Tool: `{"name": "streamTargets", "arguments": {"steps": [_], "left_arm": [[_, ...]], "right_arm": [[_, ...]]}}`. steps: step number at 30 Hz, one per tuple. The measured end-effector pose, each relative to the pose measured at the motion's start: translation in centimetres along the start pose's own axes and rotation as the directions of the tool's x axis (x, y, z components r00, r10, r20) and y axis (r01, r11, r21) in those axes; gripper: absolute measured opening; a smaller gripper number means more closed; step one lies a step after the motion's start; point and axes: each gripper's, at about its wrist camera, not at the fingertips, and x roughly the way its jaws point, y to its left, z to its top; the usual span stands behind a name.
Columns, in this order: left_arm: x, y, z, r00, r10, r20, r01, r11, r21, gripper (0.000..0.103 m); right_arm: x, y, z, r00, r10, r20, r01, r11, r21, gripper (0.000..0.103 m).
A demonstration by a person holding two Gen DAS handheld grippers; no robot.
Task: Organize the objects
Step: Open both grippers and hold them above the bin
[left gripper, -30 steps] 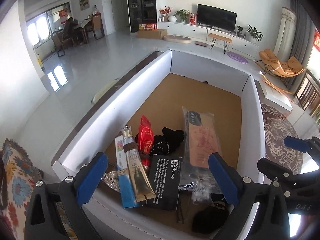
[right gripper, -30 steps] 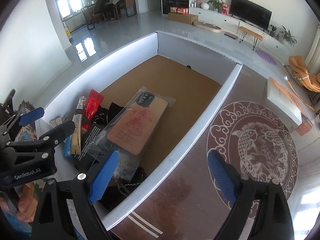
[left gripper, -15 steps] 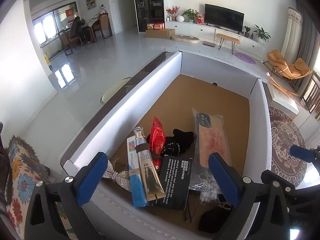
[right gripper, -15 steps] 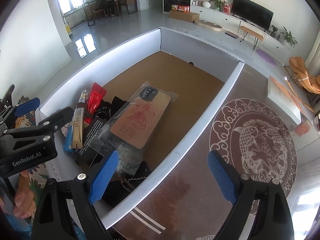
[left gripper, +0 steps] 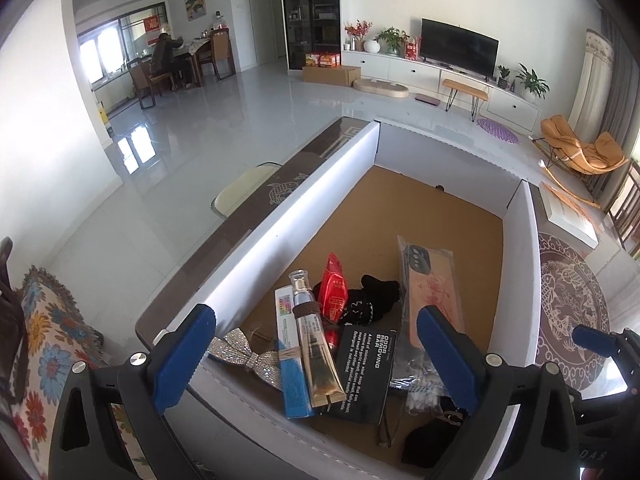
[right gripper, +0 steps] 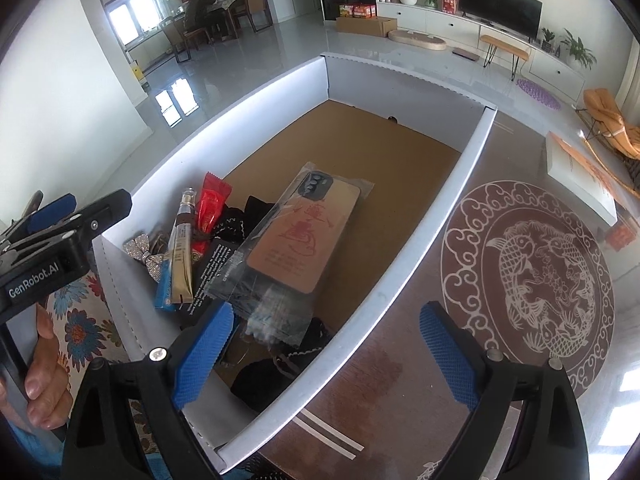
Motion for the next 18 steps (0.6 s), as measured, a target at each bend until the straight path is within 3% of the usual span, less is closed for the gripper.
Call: {"name": "streamTargets", "arguments": {"steps": [5, 18], "left_arm": [[-0.3, -0.8, 0.0, 1.0, 0.019, 0.003, -0.019, 0.999, 0.046, 0.102], [-1.1, -1.2, 0.1, 1.0, -0.013, 0.009, 0.013, 0.999, 0.045, 0.102]], "right_arm": [[-0.3, -0.5, 0.1, 1.0, 0.02, 0.0, -0.02, 0.999, 0.047, 0.095], [-2.0, -1.1, 0.3, 0.999, 0.03, 0.019, -0.032, 0.996, 0.085, 0.095]]}}
